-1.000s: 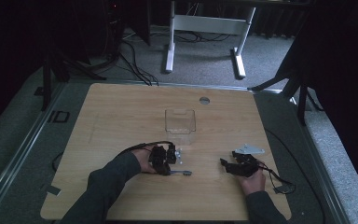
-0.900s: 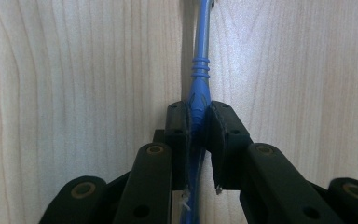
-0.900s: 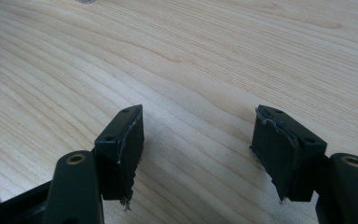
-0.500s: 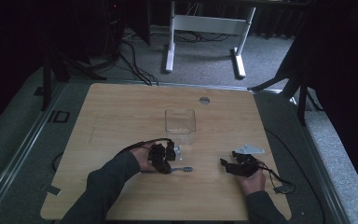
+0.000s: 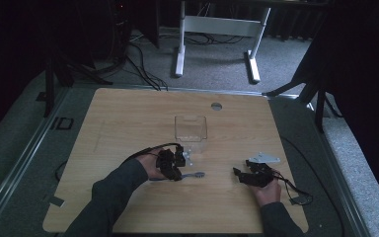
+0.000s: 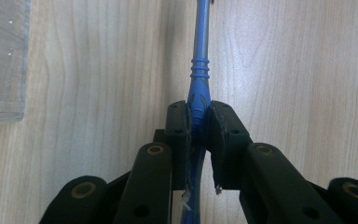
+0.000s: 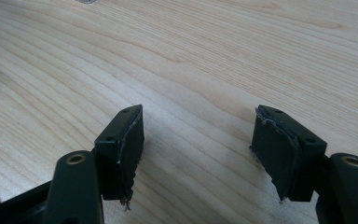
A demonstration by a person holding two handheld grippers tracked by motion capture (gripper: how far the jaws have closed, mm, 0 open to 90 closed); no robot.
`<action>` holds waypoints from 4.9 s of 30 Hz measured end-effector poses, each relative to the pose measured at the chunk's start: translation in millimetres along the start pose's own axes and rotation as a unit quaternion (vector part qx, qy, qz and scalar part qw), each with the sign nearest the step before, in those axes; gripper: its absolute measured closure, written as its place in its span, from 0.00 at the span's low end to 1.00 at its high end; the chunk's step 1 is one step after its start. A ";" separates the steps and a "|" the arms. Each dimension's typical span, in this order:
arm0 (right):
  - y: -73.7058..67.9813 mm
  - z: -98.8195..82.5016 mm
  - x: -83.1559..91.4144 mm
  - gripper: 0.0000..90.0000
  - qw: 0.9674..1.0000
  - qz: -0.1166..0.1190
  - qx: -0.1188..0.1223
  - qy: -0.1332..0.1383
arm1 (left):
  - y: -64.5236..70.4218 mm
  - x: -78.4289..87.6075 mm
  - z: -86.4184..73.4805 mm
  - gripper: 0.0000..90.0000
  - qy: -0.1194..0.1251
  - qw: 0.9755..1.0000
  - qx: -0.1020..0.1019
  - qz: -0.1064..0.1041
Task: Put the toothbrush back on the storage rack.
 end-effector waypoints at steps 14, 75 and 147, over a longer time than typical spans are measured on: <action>0.1 0.0 0.0 0.37 1.000 0.000 0.000 0.000 | -7.4 8.7 3.9 0.87 0.023 0.999 0.016 0.018; 0.0 0.2 -0.1 0.37 1.000 0.001 0.000 0.001 | -22.3 45.4 20.0 0.87 0.128 0.989 0.066 0.045; 0.0 0.1 0.0 0.37 1.000 0.001 0.000 0.001 | -42.0 95.5 33.5 0.87 0.291 0.945 0.135 0.072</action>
Point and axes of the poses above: each handheld gripper's, and its own axes: x roughly backward along the jaws, z roughly out of its top, y roughly to its right, the point moved 10 cm from there along -x, roughly forward along the jaws, and after that the axes turned 13 degrees about x, right-handed, at the moved point
